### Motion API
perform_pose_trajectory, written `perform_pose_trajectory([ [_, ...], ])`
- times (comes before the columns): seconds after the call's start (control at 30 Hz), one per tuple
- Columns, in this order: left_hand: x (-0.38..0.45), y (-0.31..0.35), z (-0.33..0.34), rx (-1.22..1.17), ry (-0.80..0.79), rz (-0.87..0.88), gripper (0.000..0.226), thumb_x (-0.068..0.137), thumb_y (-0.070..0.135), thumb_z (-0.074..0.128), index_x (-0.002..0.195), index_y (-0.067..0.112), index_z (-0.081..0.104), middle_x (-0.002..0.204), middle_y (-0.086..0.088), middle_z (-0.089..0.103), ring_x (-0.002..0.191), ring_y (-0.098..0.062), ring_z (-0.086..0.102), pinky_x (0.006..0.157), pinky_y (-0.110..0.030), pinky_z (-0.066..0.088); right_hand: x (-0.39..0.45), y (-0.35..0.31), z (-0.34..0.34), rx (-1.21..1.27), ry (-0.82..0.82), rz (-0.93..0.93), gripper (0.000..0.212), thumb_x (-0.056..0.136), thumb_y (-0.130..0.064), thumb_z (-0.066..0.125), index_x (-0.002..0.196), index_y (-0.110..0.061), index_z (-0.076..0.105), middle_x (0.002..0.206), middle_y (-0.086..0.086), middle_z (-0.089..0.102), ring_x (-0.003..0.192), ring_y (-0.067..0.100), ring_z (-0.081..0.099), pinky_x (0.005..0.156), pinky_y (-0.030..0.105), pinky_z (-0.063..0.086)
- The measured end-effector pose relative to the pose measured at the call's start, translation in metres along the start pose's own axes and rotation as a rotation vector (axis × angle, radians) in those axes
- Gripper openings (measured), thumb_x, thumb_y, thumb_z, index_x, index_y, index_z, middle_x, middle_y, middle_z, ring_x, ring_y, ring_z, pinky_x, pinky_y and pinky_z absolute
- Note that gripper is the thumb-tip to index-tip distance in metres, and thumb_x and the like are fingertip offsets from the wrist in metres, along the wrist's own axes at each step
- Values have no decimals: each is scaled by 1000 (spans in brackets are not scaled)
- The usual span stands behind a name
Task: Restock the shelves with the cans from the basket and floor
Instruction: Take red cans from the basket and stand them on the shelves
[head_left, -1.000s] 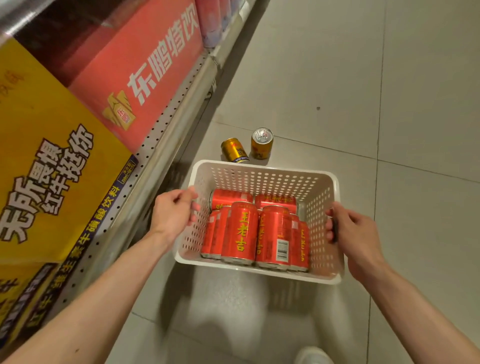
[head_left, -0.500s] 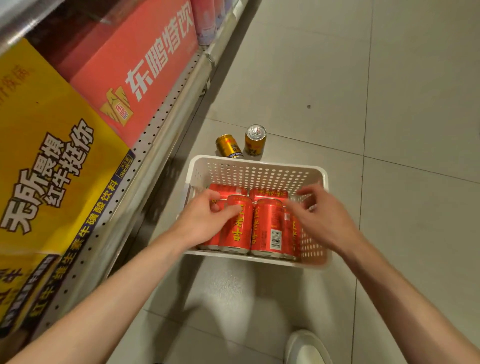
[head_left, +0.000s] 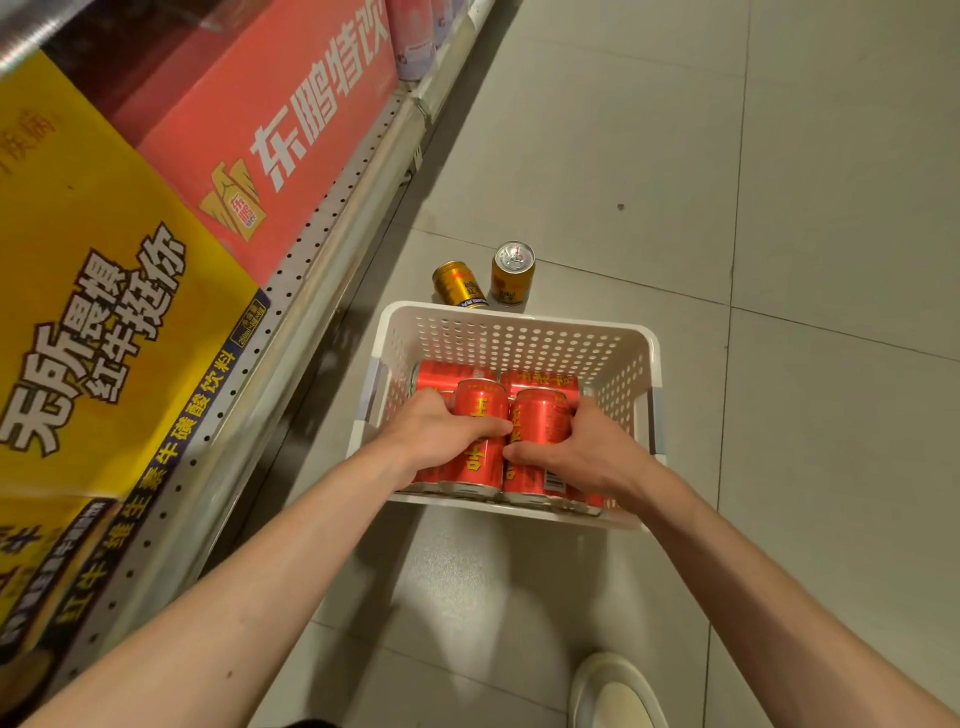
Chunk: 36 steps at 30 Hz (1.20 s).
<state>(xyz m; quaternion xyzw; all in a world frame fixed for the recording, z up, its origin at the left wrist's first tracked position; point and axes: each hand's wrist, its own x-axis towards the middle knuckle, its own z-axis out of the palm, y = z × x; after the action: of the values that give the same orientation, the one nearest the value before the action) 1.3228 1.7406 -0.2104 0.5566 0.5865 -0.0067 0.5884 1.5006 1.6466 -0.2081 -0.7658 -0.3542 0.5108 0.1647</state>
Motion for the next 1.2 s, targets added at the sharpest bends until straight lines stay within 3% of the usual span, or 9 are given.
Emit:
perform_pose_trajectory([
  [0.13,2,-3,2,-25,32,9,36,63,44,90,90,23,80,84,2,81,83,-18,79,87,-46,62,3,5,-2,73,-32,-2,92,66,-45,93,141,-25,44,125,1,68,105,22,72,93,44,61],
  [0.3,0,-8,8,-74,54,61,25,71,37,90,88,27,74,77,12,79,72,-8,78,69,-29,64,-6,20,-5,207,10,-54,85,71,-38,92,138,-30,40,114,-10,66,95,8,73,73,23,61],
  [0.47,-19,-2,3,-170,202,113,48,71,39,91,110,30,64,93,7,78,81,-5,77,73,-28,62,-19,27,-16,278,156,-127,82,74,-40,90,140,-37,41,110,-15,66,88,-2,72,74,21,59],
  [0.57,-49,21,-11,-232,300,194,46,72,34,90,108,31,61,98,10,74,78,7,72,60,-10,54,-42,11,-36,305,247,-171,80,73,-44,90,136,-43,41,109,-19,65,86,-15,67,67,13,51],
  [0.67,-97,60,-28,-278,368,269,45,72,29,91,107,32,61,99,11,72,79,12,69,62,-5,50,-80,-21,-64,326,292,-221,80,68,-48,90,132,-47,42,112,-17,65,92,-16,64,61,10,53],
  [0.77,-156,109,-51,-279,401,317,47,71,29,91,108,32,62,101,12,72,84,13,67,68,-4,49,-126,-68,-100,313,294,-287,78,72,-40,92,132,-44,42,112,-14,65,97,-11,65,70,6,53],
  [0.9,-245,181,-83,-274,428,327,61,68,37,91,121,24,63,112,10,72,101,2,67,85,-16,52,-202,-144,-153,290,260,-352,90,65,-55,88,140,-36,42,116,-11,67,105,2,67,82,18,54],
  [1.03,-338,257,-108,-271,473,347,51,70,30,91,114,24,65,105,10,73,90,13,64,73,-3,46,-290,-219,-209,294,251,-397,91,61,-61,82,139,-38,42,116,-13,67,107,3,66,85,20,53],
  [1.2,-449,350,-129,-305,500,386,57,69,31,92,118,23,65,102,14,75,93,8,67,77,-7,50,-392,-296,-286,287,215,-471,82,73,-40,90,139,-31,44,117,-8,68,106,8,68,84,24,59],
])
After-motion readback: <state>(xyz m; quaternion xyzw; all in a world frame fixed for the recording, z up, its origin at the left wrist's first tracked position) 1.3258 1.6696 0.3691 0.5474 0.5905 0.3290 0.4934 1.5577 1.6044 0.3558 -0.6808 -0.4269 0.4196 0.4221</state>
